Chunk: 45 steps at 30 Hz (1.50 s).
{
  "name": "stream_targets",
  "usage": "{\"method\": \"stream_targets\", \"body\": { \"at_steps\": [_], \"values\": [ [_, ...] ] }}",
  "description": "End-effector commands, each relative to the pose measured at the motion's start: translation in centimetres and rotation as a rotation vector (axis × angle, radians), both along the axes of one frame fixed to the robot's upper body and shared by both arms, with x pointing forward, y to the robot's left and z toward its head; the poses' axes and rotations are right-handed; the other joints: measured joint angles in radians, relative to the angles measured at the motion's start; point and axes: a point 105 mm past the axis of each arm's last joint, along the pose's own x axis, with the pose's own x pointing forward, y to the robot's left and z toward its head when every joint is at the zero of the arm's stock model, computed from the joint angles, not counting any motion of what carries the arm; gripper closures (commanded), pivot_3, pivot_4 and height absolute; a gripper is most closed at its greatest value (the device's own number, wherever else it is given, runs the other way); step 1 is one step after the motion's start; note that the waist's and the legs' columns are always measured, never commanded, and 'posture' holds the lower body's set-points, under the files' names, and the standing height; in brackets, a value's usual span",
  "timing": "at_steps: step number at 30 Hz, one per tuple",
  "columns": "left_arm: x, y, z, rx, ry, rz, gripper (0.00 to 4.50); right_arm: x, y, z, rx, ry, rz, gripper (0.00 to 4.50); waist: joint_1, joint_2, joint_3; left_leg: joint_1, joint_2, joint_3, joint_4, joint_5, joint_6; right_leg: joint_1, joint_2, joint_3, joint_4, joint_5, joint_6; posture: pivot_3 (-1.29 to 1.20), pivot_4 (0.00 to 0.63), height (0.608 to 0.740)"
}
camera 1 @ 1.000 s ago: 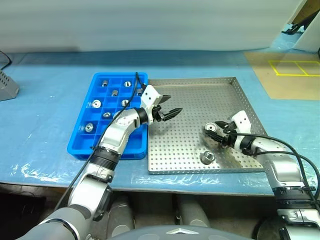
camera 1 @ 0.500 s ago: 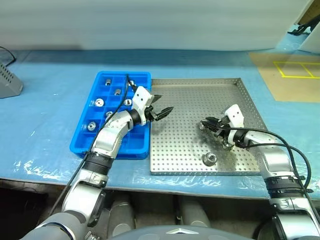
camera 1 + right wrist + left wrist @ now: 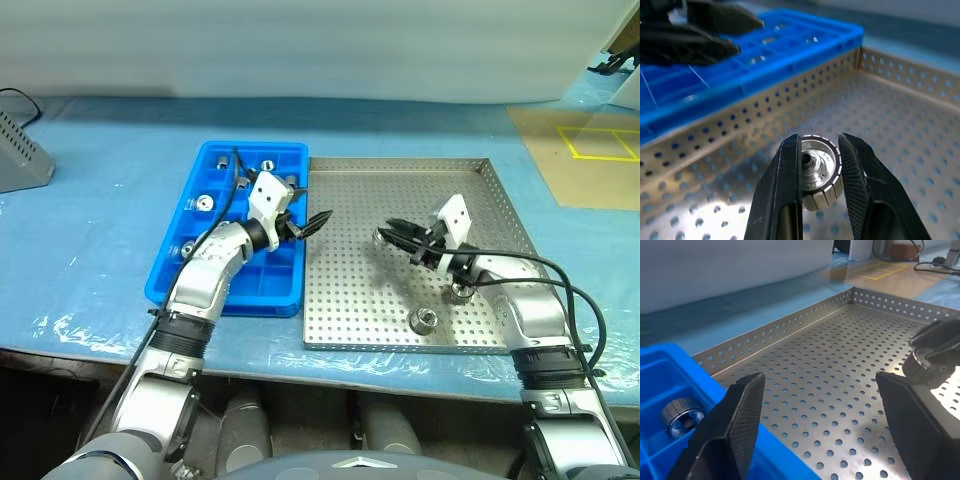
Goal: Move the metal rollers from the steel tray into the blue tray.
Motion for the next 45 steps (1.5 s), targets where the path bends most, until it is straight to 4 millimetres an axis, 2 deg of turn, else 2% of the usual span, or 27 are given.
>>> {"method": "stream_targets", "body": {
  "at_steps": [1,5,8,9,10,11,12,13,14,16,20,23,26,34,45],
  "values": [
    [-0.7,1.5,2.4,-0.03,-0.068,0.033,0.76,-0.1,1.0,3.8,0.088,-0.103,0.045,3.82,0.001,0.0,0.0,0.0,0.0,0.0,0.0,0.0,0.0,0.0,0.0,0.0,0.0,0.0,0.0,-0.18,0.15,0.74],
    [-1.5,3.4,2.5,-0.016,-0.073,0.097,0.76,-0.1,2.1,5.3,0.128,-0.125,0.1,3.82,0.011,0.0,0.0,0.0,0.0,0.0,-0.001,0.0,-0.001,0.0,0.0,0.0,0.0,0.0,0.0,-0.13,0.15,0.74],
    [-2.2,4.5,2.2,-0.019,-0.058,0.144,0.76,0.2,2.8,4.9,0.095,-0.108,0.127,3.82,0.027,0.0,0.0,0.0,0.0,0.0,-0.001,0.0,-0.001,-0.001,0.0,0.0,0.0,0.0,0.0,-0.08,0.15,0.74],
    [-2.4,4.7,2.0,-0.018,-0.055,0.158,0.76,3.2,3.9,6.1,0.089,-0.096,0.113,3.82,0.024,0.0,0.0,0.0,0.0,0.0,-0.002,0.001,-0.001,-0.001,0.0,0.0,0.0,0.0,0.0,-0.06,0.15,0.74],
    [-2.6,5.0,1.9,-0.021,-0.051,0.173,0.76,5.9,6.1,7.4,0.084,-0.084,0.096,3.82,0.022,0.0,0.001,0.002,0.0,0.0,-0.002,0.001,-0.002,-0.001,0.0,0.0,0.001,0.0,0.0,-0.05,0.15,0.74],
    [-2.9,5.4,1.8,-0.022,-0.048,0.191,0.76,7.6,8.1,8.4,0.065,-0.08,0.097,3.82,0.009,0.001,0.002,0.001,0.0,-0.001,0.0,0.001,-0.002,-0.004,-0.001,0.0,0.003,0.001,-0.002,-0.03,0.15,0.74],
    [-3.1,5.7,1.8,-0.021,-0.047,0.205,0.76,8.6,9.7,9.0,0.048,-0.077,0.106,3.82,0.0,0.0,0.003,0.0,-0.001,-0.001,0.0,0.002,-0.004,-0.01,-0.001,0.0,0.007,0.003,-0.004,-0.02,0.15,0.74],
    [-3.3,5.9,1.8,-0.021,-0.046,0.217,0.76,9.0,10.5,9.1,0.04,-0.072,0.117,3.82,0.001,0.0,0.003,-0.006,-0.003,-0.003,0.002,0.003,-0.005,-0.025,-0.008,-0.001,0.017,0.003,-0.005,0.0,0.15,0.74],
    [-3.5,6.2,1.7,-0.023,-0.046,0.231,0.76,9.4,11.2,9.0,0.03,-0.064,0.124,3.82,0.009,-0.001,0.003,-0.012,-0.002,-0.003,0.001,0.004,-0.007,-0.032,-0.01,-0.004,0.021,0.003,-0.005,0.01,0.15,0.74],
    [-4.0,6.7,1.6,-0.025,-0.043,0.257,0.76,9.7,12.5,8.7,-0.003,-0.054,0.142,3.82,0.034,-0.001,0.002,-0.01,0.004,-0.003,-0.002,0.007,-0.011,-0.027,-0.005,-0.013,0.02,0.002,-0.009,0.05,0.15,0.74],
    [-4.7,7.6,1.3,-0.021,-0.035,0.3,0.76,9.5,14.3,8.2,-0.029,-0.052,0.201,3.82,0.086,0.0,0.003,-0.012,0.014,-0.003,-0.004,0.007,-0.013,-0.025,0.001,-0.022,0.02,-0.004,-0.018,0.09,0.15,0.74],
    [-5.3,8.0,1.2,-0.023,-0.031,0.325,0.76,8.8,15.6,7.7,-0.037,-0.042,0.276,3.82,0.102,0.0,0.003,-0.022,0.015,-0.005,0.0,0.007,-0.013,-0.032,0.001,-0.025,0.02,-0.004,-0.018,0.12,0.15,0.74],
    [-5.7,8.3,1.1,-0.022,-0.028,0.338,0.76,8.0,16.3,7.3,-0.045,-0.036,0.345,3.82,0.107,0.0,0.003,-0.024,0.016,-0.006,0.003,0.007,-0.013,-0.033,0.001,-0.026,0.022,-0.004,-0.019,0.13,0.15,0.74],
    [-7.0,8.8,1.3,-0.011,-0.022,0.348,0.76,6.3,17.1,6.9,-0.056,-0.049,0.496,3.82,0.109,0.0,0.003,-0.014,0.017,-0.006,0.003,0.01,-0.018,-0.029,0.002,-0.025,0.032,-0.004,-0.019,0.15,0.15,0.74],
    [-7.7,9.4,2.8,0.0,-0.011,0.336,0.76,5.0,17.8,4.3,-0.126,-0.028,0.577,3.82,0.11,0.0,0.003,-0.01,0.018,-0.006,0.001,0.011,-0.02,-0.028,0.003,-0.024,0.034,-0.004,-0.021,0.18,0.15,0.74]
  ]
}}
